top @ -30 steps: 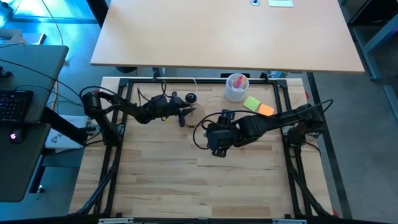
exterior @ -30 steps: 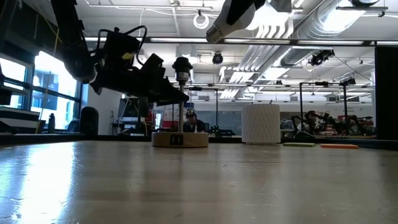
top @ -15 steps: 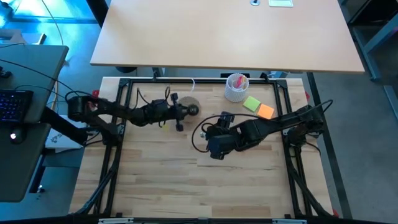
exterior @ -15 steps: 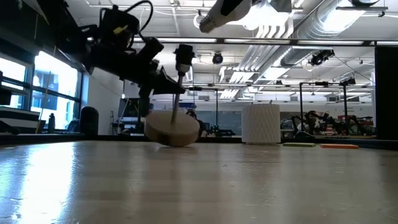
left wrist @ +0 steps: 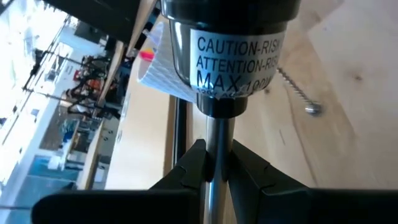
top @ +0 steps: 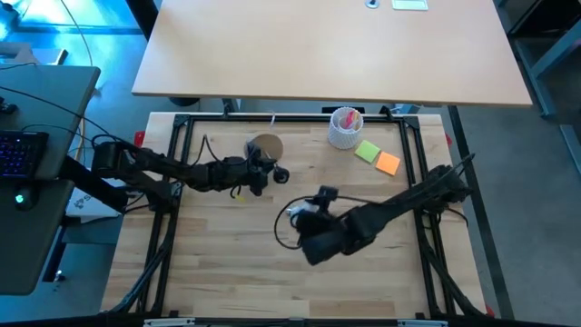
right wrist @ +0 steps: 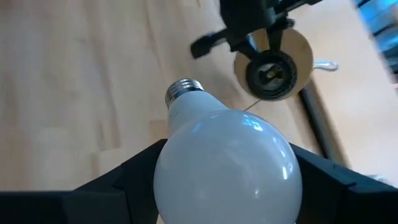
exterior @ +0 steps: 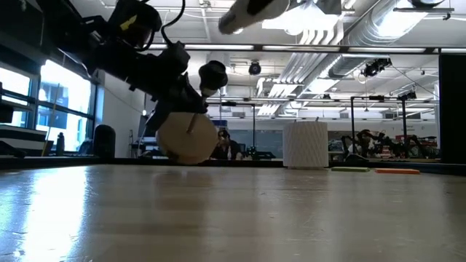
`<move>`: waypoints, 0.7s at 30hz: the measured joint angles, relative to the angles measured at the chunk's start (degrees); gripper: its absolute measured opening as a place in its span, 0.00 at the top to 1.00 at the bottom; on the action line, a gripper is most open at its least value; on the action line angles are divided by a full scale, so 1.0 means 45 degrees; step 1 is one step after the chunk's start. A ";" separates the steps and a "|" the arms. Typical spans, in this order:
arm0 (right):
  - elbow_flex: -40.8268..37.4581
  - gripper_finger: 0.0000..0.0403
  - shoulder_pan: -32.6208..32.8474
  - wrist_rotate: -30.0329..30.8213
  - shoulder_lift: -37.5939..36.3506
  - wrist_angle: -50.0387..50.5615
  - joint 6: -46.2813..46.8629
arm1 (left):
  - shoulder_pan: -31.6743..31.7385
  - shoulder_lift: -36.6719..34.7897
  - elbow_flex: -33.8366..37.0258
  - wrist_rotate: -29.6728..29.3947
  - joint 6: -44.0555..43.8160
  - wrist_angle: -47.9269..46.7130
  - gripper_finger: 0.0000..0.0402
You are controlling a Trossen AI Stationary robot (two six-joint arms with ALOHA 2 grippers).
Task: Screw lightbulb
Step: Insert the light bulb into the lamp
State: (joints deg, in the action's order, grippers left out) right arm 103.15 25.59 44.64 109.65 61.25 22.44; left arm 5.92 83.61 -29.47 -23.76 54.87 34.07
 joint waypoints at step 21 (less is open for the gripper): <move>0.0000 0.35 -0.0905 0.3105 0.1241 -0.0529 -0.1102 | -0.0631 0.0000 0.0000 -0.0843 -0.0836 -0.0582 0.91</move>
State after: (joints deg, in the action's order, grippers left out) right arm 103.15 21.52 58.62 115.23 58.87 17.48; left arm 3.08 83.61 -29.47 -27.55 51.11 31.45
